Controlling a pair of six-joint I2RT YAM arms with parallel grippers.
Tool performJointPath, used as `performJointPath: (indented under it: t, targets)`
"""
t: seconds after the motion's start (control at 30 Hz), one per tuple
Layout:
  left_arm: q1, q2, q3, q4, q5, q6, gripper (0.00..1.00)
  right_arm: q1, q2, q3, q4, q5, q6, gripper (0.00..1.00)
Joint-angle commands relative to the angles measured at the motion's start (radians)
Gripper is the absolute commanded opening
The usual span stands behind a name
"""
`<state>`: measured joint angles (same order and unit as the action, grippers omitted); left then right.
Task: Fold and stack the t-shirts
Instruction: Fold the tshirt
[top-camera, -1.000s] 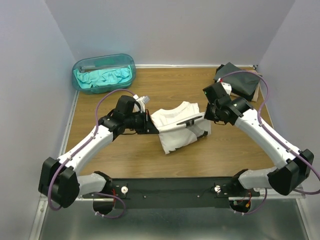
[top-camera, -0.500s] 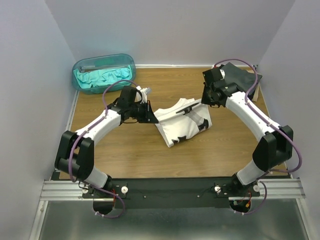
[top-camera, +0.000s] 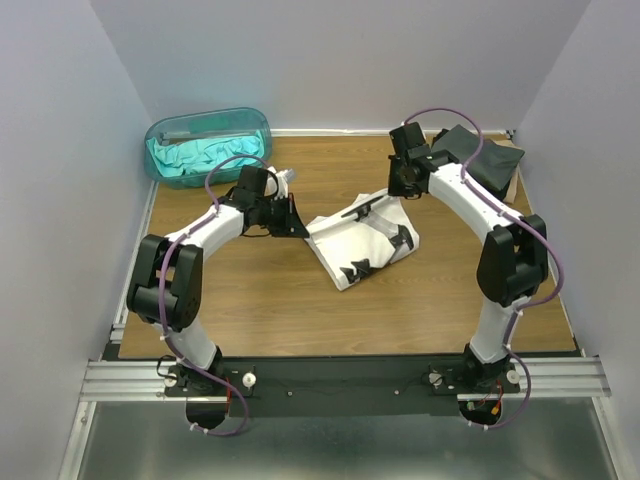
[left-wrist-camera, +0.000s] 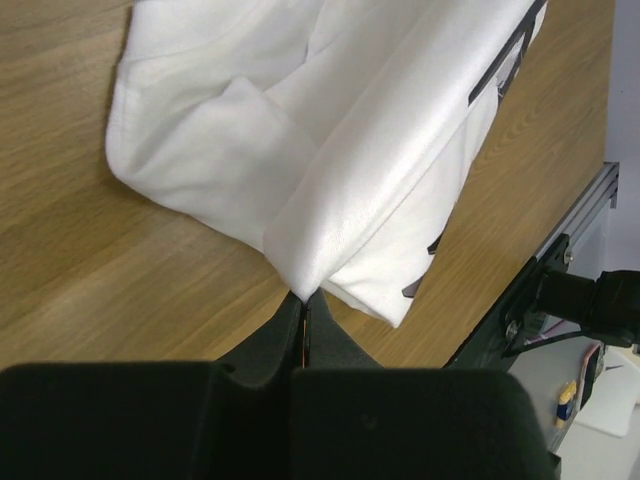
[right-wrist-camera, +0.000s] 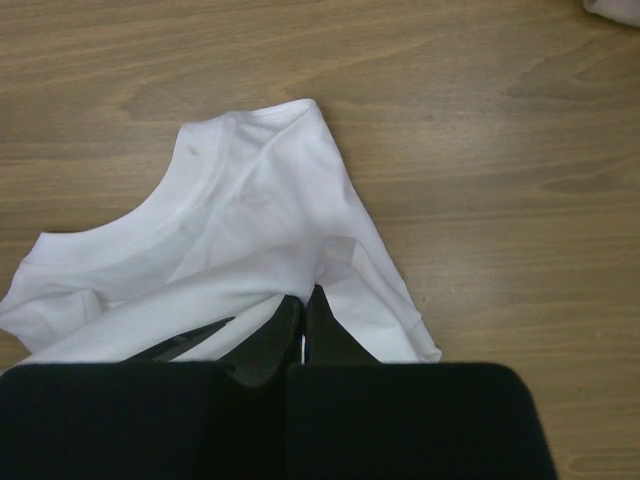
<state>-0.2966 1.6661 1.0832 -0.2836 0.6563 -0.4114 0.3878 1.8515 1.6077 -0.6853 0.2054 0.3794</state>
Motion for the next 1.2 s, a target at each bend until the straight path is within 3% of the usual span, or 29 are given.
performJointPath:
  t: [0.0,0.47,0.53,0.6,0.63,0.7,0.8,1.03,1.17]
  targets:
    - [0.022,0.049,0.023,-0.017,0.014,0.033,0.0,-0.035,0.063,0.061,0.035,0.023,-0.051,0.0]
    - [0.077,0.193,0.069,0.029,0.048,0.048,0.0,-0.041,0.225,0.165,0.046,-0.026,-0.079,0.0]
    - [0.079,0.208,0.089,0.032,0.039,0.052,0.22,-0.043,0.238,0.175,0.046,-0.031,-0.08,0.19]
    - [0.086,0.216,0.107,0.034,0.023,0.048,0.45,-0.047,0.242,0.187,0.046,-0.047,-0.08,0.51]
    - [0.088,0.215,0.128,0.031,0.003,0.045,0.5,-0.049,0.244,0.192,0.046,-0.057,-0.082,0.74]
    - [0.094,0.201,0.152,0.027,-0.032,0.033,0.59,-0.056,0.238,0.21,0.046,-0.112,-0.096,0.88]
    - [0.094,0.175,0.162,0.027,-0.06,0.017,0.64,-0.07,0.222,0.228,0.046,-0.191,-0.108,1.0]
    - [0.065,0.138,0.101,0.057,-0.024,-0.018,0.7,-0.222,0.184,0.195,0.059,-0.447,-0.188,1.0]
    - [0.062,0.121,0.051,0.083,-0.027,-0.043,0.72,-0.312,0.158,0.098,0.096,-0.723,-0.23,1.0]
